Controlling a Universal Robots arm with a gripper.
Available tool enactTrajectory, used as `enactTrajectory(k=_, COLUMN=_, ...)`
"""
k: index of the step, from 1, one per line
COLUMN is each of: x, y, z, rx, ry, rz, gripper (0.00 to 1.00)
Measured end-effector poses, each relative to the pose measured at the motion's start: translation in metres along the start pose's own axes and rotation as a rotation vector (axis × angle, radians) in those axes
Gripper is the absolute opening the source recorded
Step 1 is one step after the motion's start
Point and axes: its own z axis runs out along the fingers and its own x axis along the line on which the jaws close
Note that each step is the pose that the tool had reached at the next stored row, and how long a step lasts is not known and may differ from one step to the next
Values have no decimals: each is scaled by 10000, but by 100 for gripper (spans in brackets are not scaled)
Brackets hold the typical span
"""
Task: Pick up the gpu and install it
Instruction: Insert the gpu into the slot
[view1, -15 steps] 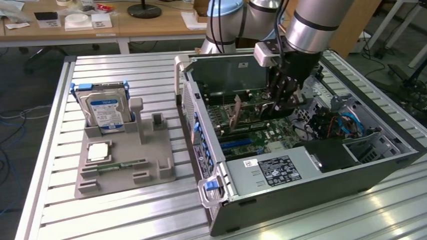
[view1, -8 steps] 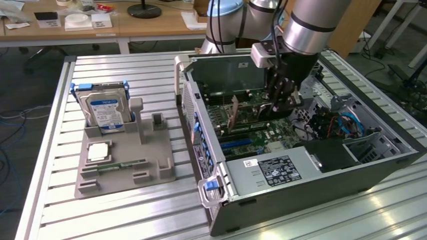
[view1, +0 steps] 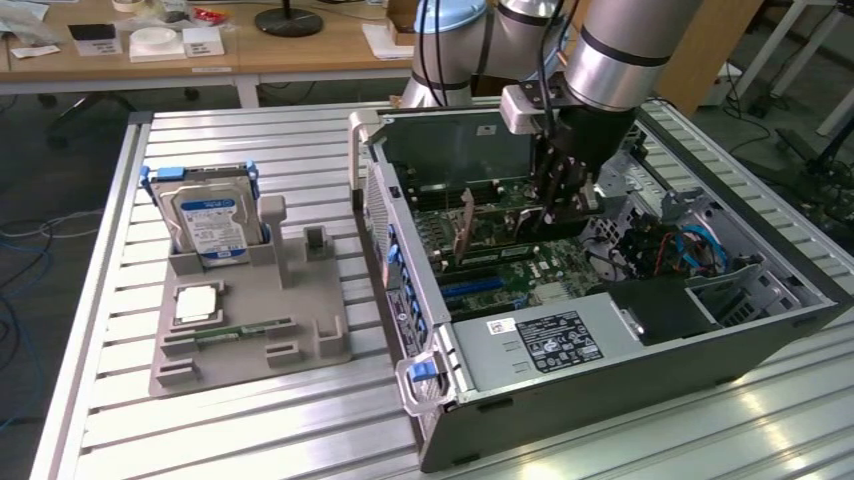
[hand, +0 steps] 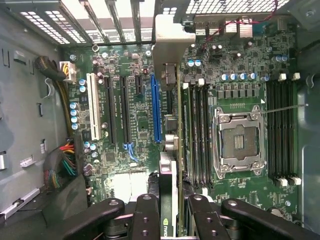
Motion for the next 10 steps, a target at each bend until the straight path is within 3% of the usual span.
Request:
enactTrajectory(k=7, x=-1, y=-5, z=0, rx=-19, ry=-3, rz=13, gripper=27)
enactTrajectory(k=8, x=-1, y=-8, z=1, rx=-61, ry=0, rz=17, gripper=27)
enactTrajectory(k=10, x=-2, y=-19, z=0, rx=-236, ry=25, rz=28, gripper=27)
